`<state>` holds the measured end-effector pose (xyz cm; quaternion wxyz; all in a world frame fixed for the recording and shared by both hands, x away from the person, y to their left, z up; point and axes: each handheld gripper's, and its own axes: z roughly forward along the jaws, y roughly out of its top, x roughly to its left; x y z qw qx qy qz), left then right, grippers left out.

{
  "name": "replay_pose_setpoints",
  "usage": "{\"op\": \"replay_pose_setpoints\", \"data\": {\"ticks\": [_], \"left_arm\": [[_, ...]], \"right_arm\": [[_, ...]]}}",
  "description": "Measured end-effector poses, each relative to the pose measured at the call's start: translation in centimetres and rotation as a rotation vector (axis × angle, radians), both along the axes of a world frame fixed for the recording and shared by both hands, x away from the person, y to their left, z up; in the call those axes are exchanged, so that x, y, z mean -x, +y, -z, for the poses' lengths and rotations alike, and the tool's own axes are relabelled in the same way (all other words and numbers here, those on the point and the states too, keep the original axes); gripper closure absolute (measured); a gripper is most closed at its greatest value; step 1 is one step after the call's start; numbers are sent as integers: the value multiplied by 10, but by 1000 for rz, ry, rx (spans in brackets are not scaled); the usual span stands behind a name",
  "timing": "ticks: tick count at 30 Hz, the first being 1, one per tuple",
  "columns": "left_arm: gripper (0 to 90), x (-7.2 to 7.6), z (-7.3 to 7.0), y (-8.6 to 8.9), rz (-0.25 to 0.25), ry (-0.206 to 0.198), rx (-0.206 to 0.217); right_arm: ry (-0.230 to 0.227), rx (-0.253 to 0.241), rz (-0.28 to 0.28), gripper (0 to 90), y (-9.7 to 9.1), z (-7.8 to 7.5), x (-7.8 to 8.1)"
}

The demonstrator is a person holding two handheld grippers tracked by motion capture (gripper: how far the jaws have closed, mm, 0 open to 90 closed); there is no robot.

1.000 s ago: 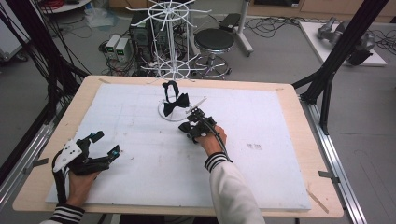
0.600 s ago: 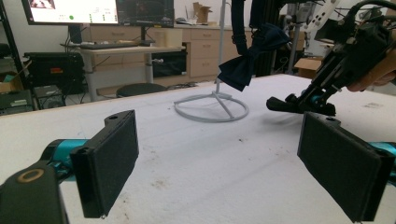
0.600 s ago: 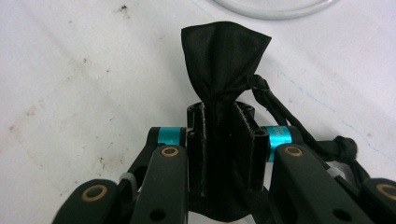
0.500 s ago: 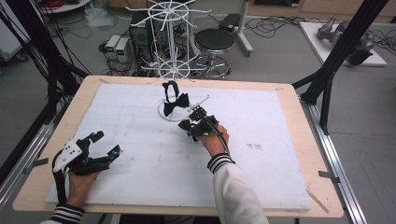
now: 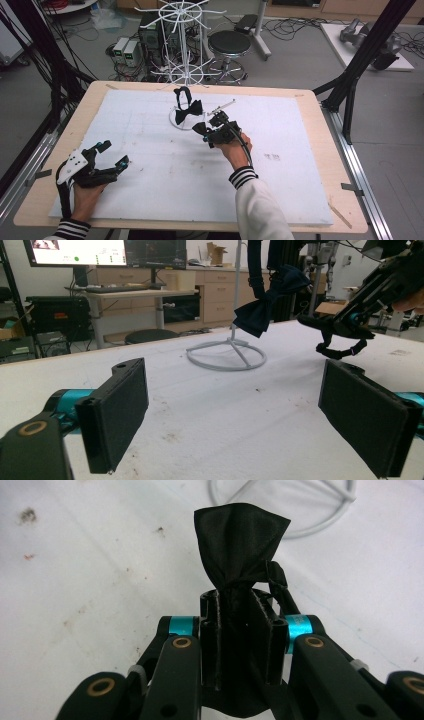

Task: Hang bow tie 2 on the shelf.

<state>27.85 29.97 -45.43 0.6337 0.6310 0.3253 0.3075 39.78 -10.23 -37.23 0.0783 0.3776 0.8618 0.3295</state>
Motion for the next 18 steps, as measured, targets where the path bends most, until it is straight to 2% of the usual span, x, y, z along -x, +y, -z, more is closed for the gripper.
{"op": "replay_pose_setpoints", "data": {"ticks": [8, 18], "left_arm": [[129, 0, 0, 0, -1, -1, 1], [129, 0, 0, 0, -1, 0, 0]], "right_arm": [[-59, -68, 19, 764, -14, -13, 6], [-129, -180, 28, 766, -30, -27, 12]]}}
